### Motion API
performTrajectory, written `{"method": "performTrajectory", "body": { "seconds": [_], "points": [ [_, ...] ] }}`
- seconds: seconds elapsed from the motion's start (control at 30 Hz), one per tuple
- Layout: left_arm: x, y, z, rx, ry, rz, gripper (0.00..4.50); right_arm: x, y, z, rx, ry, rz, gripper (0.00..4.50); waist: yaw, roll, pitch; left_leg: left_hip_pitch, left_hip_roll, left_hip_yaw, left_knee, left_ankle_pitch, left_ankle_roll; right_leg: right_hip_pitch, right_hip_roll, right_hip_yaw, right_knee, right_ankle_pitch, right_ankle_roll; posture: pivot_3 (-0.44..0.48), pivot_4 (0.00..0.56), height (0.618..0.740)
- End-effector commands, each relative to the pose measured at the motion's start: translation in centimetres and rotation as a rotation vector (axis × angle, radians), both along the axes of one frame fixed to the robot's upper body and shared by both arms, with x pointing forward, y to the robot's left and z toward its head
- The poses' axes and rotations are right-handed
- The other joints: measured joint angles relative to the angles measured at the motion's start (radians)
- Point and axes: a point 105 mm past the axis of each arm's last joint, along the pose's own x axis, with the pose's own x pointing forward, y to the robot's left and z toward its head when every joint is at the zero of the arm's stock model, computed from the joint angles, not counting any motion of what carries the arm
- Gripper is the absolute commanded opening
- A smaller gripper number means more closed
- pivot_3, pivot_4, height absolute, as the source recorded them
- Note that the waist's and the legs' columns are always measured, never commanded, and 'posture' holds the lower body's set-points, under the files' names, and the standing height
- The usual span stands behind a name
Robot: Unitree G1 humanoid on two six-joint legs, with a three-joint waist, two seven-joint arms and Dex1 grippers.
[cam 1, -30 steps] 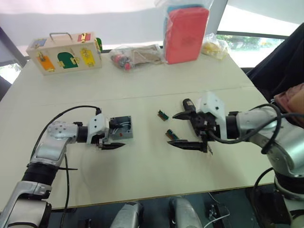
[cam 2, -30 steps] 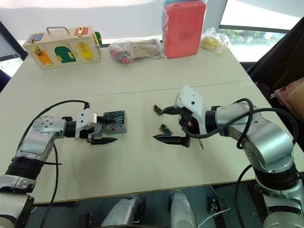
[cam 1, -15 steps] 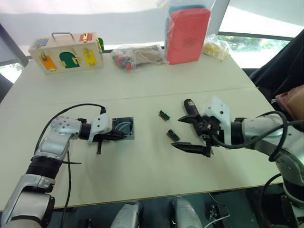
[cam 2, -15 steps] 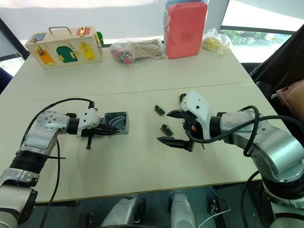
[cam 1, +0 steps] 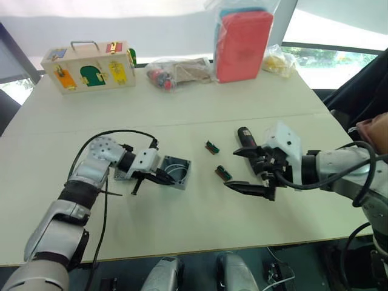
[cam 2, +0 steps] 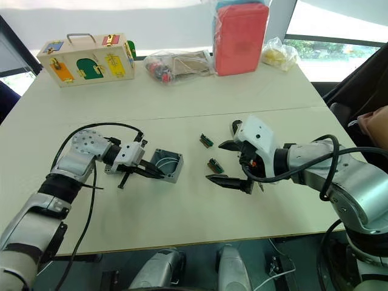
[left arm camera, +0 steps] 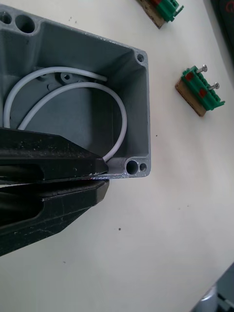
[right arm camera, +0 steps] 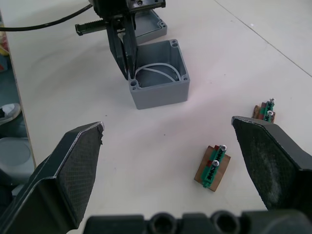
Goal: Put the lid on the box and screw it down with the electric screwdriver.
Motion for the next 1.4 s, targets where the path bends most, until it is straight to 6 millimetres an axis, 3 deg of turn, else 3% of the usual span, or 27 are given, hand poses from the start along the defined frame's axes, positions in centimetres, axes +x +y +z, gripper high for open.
{"method": "performTrajectory", "body": {
  "seconds": [0.03, 0.5, 0.93, 1.03, 1.17, 1.33, 1.4],
  "points": [
    [0.6, 0.4, 0.2, 0.033, -0.037, -0.019, 0.03, -0.5, 0.0, 0.7, -0.004, -0.045, 0.004, 4.5, 0.001, 0.0, 0.0, 0.0, 0.0, 0.0, 0.0, 0.0, 0.0, 0.0, 0.0, 0.0, 0.0, 0.0, 0.0, 0.0, 0.15, 0.74],
    [0.7, -0.1, 1.3, 0.023, -0.012, -0.075, 0.03, -0.7, -0.1, 0.6, -0.015, -0.046, -0.009, 4.5, -0.001, 0.0, 0.0, 0.0, 0.0, 0.0, 0.001, 0.0, 0.001, 0.0, 0.0, 0.0, 0.0, 0.0, 0.001, 0.0, 0.15, 0.74],
    [0.6, 0.1, 1.0, 0.062, 0.026, -0.076, 0.03, -0.5, 0.1, 0.6, -0.021, -0.054, -0.002, 4.5, 0.0, 0.0, 0.0, 0.0, 0.0, 0.0, 0.001, 0.0, 0.001, 0.0, 0.0, 0.0, 0.0, 0.0, 0.001, 0.0, 0.15, 0.74],
    [0.6, 0.2, 1.0, 0.062, 0.029, -0.072, 0.78, -0.5, 0.2, 0.5, -0.024, -0.055, 0.0, 4.5, 0.0, 0.0, 0.0, 0.0, 0.0, 0.0, 0.001, 0.0, 0.001, 0.0, 0.0, 0.0, 0.0, 0.0, 0.001, 0.0, 0.15, 0.74],
    [0.7, 0.1, 1.9, 0.038, 0.011, -0.073, 2.28, -0.6, 0.2, 0.5, -0.023, -0.052, 0.004, 4.5, 0.0, 0.0, 0.0, 0.0, 0.0, 0.0, 0.001, 0.0, 0.001, 0.0, 0.0, 0.0, 0.0, 0.0, 0.001, 0.0, 0.15, 0.74],
    [0.4, 0.4, 4.8, -0.012, -0.041, -0.075, 4.08, -0.6, 0.2, 0.4, -0.024, -0.047, 0.008, 4.5, -0.001, -0.001, 0.0, 0.0, 0.0, 0.0, 0.001, 0.0, 0.001, 0.0, 0.0, 0.0, 0.0, 0.0, 0.001, 0.0, 0.15, 0.74],
    [0.1, 1.0, 6.8, -0.049, -0.066, -0.051, 4.47, -0.6, 0.2, 0.4, -0.023, -0.043, 0.011, 4.5, -0.001, -0.001, 0.0, 0.0, 0.0, 0.0, 0.001, 0.0, 0.001, 0.0, 0.0, 0.0, 0.0, 0.0, 0.001, 0.0, 0.15, 0.74]
  ]
}}
